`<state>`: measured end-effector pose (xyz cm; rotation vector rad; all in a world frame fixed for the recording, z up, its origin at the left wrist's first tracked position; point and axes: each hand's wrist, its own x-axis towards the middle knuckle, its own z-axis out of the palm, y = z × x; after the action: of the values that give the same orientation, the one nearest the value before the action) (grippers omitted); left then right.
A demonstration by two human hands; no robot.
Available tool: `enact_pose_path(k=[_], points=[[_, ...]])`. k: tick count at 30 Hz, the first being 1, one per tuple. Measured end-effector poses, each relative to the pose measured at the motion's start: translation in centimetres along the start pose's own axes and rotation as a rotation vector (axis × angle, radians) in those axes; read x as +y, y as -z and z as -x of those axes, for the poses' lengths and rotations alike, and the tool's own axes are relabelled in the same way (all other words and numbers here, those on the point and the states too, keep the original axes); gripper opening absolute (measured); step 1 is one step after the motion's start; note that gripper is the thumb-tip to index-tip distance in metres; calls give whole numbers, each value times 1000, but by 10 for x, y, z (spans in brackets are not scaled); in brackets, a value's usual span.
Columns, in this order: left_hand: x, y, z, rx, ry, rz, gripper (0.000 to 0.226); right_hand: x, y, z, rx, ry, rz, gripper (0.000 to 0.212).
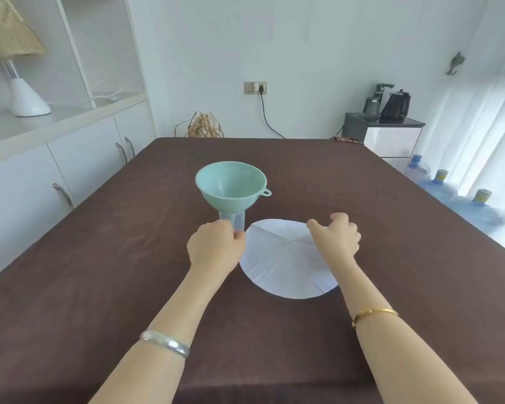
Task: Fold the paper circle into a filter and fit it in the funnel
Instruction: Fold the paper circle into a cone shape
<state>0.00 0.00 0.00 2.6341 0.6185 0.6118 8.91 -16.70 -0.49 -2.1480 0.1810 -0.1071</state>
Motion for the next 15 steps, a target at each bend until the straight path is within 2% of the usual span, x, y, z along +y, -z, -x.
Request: enact_pose_path(k=[3, 7, 11, 15], points=[[3, -6, 0, -71, 85, -107, 27, 4, 1, -2, 19, -53, 48, 55], [8, -17, 0, -213, 157, -117, 40, 4, 2, -5, -32, -73, 96, 47], [13, -26, 0, -230, 183, -82, 40, 5, 3, -6, -53, -88, 99, 46], [17, -29, 2, -218, 226, -14, 32, 8, 10, -5, -39, -74, -17, 47]])
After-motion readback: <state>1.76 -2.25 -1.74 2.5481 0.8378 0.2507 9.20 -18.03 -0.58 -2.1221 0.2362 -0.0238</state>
